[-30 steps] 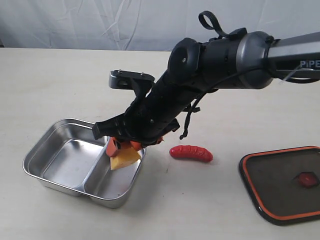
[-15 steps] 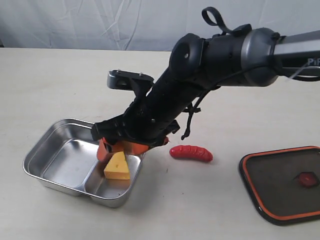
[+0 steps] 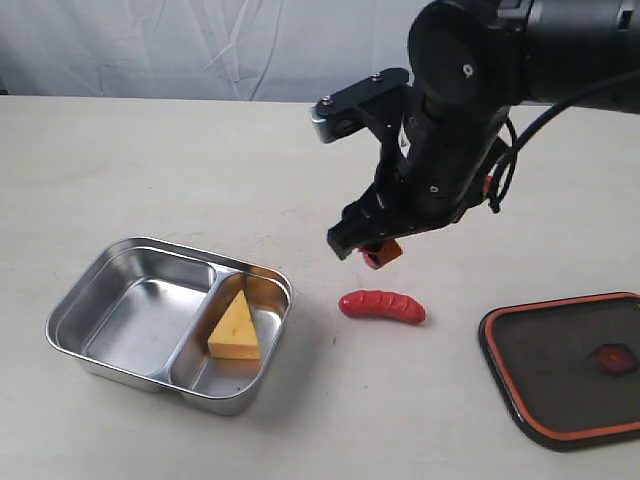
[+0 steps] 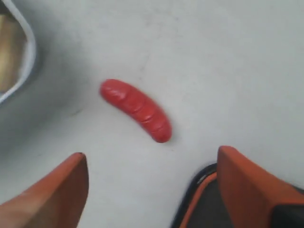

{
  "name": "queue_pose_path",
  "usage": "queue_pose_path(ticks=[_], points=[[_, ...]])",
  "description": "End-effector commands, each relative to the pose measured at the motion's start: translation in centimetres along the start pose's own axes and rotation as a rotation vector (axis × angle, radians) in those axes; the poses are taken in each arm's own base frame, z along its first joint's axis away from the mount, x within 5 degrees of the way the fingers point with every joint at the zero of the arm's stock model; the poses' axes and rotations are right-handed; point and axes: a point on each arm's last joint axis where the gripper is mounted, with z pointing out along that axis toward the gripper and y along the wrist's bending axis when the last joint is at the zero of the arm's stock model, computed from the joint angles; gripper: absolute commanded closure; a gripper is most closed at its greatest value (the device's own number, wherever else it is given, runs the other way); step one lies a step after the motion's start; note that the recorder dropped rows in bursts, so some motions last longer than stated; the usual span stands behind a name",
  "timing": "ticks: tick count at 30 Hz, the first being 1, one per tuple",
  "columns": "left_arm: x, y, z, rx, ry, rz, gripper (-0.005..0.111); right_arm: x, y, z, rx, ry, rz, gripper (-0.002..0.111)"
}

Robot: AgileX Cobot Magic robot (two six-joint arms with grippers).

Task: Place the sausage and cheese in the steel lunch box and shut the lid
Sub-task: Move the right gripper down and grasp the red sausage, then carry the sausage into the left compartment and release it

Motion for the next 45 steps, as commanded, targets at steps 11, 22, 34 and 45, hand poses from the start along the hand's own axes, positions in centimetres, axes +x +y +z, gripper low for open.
queue_pose_path(ticks=[11, 22, 34, 45], points=[[0.0, 0.0, 0.0, 0.002, -0.009, 0.004, 0.107, -0.1, 0.4, 9.2, 0.049, 0.18, -0.164, 0.037], [0.0, 0.0, 0.0, 0.002, -0.009, 0.004, 0.107, 0.2, 1.1, 12.1, 0.015, 0.228, -0.196, 0.054], [0.0, 0.0, 0.0, 0.002, -0.009, 0.004, 0.107, 0.4, 0.4, 9.6, 0.055, 0.244, -0.105, 0.108], [0.0, 0.0, 0.0, 0.002, -0.009, 0.005, 0.107, -1.9, 3.9, -0.2, -0.09, -0.171, -0.074, 0.109]])
